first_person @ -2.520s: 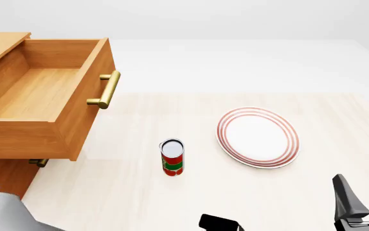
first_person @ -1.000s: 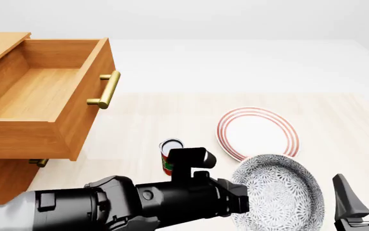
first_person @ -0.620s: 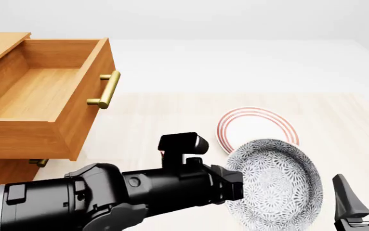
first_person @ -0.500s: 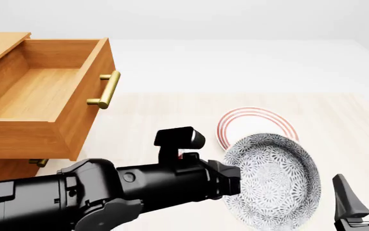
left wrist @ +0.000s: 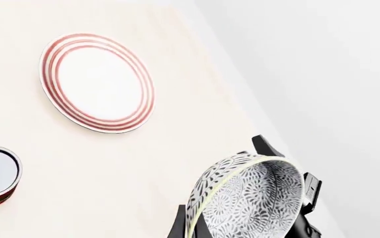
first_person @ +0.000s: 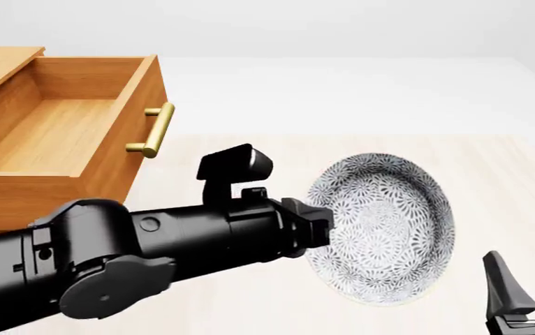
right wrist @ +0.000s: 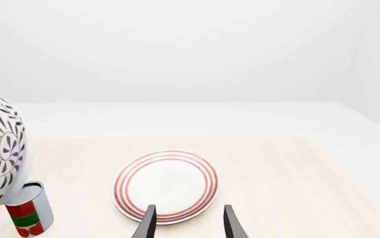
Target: Put the bowl in the top drawer of the cabinet.
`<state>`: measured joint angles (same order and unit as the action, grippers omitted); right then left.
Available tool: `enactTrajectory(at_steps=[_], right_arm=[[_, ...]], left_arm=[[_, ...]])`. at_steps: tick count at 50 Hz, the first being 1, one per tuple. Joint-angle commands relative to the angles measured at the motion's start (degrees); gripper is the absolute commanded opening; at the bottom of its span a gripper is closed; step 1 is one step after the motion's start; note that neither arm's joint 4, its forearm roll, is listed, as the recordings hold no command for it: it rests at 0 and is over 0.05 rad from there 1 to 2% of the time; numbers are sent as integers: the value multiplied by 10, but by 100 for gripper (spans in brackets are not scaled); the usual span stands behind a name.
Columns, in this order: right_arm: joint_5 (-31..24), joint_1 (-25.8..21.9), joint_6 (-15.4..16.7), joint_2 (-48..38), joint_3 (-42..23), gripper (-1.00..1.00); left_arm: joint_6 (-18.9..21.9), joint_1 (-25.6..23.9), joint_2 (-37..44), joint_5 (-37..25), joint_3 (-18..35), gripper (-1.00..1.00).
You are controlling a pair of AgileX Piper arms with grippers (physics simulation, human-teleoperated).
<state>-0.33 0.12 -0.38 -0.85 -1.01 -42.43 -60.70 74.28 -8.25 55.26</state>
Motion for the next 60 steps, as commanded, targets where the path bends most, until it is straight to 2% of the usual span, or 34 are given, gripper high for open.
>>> enactTrajectory(at_steps=[1, 39, 60], right_arm=[[-1, 0, 0, -1, -2, 100], [-1, 0, 0, -1, -2, 100], [-1, 0, 0, -1, -2, 100]], left_arm=[[9, 10, -21, -21, 19, -100], [52, 71, -88, -121, 104, -100], [67, 132, -133, -174, 146, -100]])
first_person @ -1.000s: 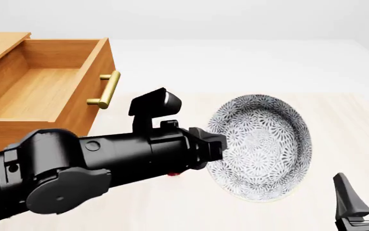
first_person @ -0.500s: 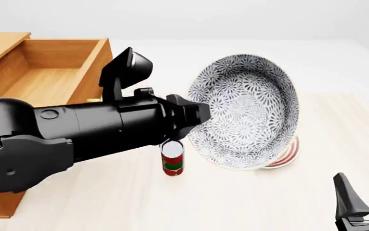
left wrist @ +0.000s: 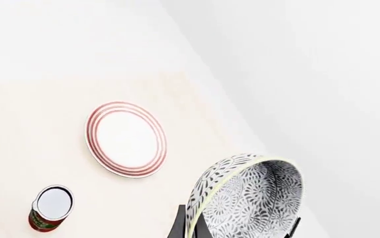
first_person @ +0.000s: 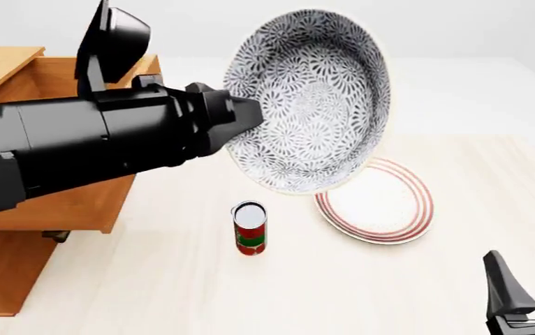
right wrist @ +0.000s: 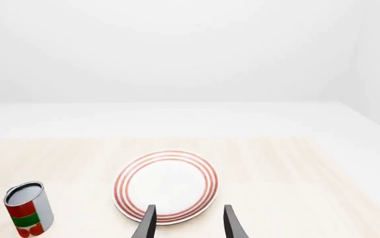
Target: Put the bowl in the top drawer of the cabinet.
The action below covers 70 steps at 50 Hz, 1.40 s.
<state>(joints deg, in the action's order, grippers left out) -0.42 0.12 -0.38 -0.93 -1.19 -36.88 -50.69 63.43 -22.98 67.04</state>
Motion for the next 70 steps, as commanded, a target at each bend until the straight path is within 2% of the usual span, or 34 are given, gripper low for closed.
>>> enactTrajectory(at_steps=[1, 13, 41, 70], right_arm=[[0, 0, 0, 0, 0, 100], [0, 0, 0, 0, 0, 100], [0, 0, 0, 0, 0, 100], [0, 0, 0, 0, 0, 100]], left_arm=[[12, 34, -27, -29, 30, -100], [19, 74, -50, -45, 38, -100], [17, 165, -94, -64, 21, -100], [12, 263, -117, -98, 48, -100]])
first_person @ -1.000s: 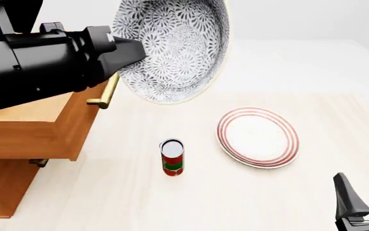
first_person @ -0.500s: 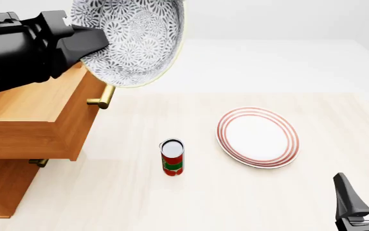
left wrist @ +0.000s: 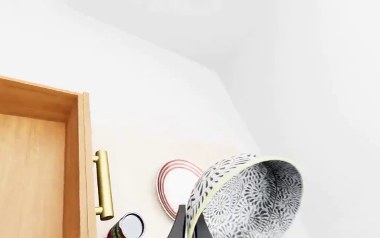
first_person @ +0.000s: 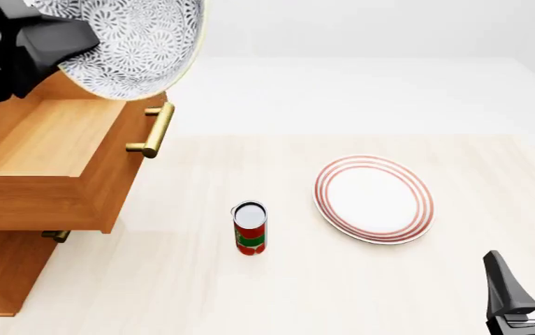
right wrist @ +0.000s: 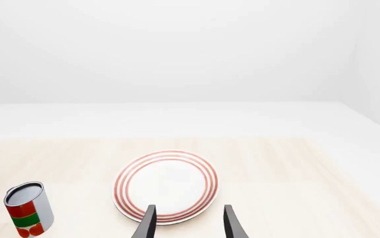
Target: Put the bowl in the top drawer of the cabinet.
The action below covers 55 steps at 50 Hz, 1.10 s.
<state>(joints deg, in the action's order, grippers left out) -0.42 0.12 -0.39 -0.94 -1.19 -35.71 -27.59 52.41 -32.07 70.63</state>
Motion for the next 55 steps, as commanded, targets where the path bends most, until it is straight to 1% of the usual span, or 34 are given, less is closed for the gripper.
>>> enactTrajectory(at_steps=[1, 16, 23, 30, 35, 45, 55], right_arm=[[0, 0, 0, 0, 0, 100], [0, 0, 0, 0, 0, 100], [0, 0, 0, 0, 0, 100], [0, 0, 0, 0, 0, 100], [0, 0, 0, 0, 0, 100], [0, 0, 0, 0, 0, 100], [0, 0, 0, 0, 0, 100]], left_arm=[[0, 38, -7, -7, 12, -100], [-11, 78, 0, -3, 13, -100], [-9, 96, 6, 1, 12, -100], [-2, 119, 12, -10, 29, -100], [12, 139, 14, -28, 43, -100], [30, 167, 18, -47, 50, -100], [37, 187, 19, -58, 55, -100]])
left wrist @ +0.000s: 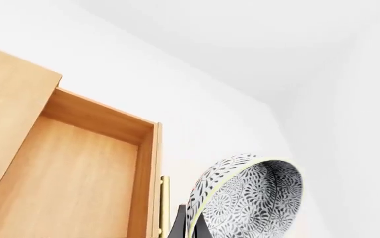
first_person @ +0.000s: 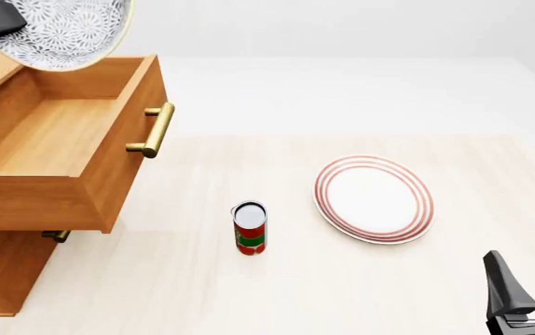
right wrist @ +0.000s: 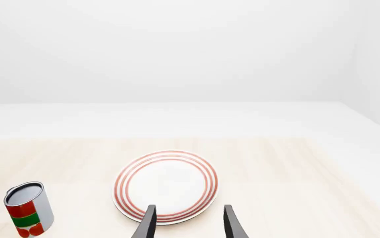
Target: Put the bowl in the top drawer of the cabinet.
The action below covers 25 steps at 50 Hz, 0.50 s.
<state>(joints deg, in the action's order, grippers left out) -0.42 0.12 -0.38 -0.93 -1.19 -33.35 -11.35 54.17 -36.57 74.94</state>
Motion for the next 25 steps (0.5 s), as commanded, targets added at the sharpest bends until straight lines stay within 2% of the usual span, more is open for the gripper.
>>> enactTrajectory(at_steps=[1, 25], right_arm=[[0, 0, 0, 0, 0, 100], [0, 0, 0, 0, 0, 100]], left_arm=[[14, 26, 2, -14, 13, -100], [43, 82, 24, -48, 39, -100]])
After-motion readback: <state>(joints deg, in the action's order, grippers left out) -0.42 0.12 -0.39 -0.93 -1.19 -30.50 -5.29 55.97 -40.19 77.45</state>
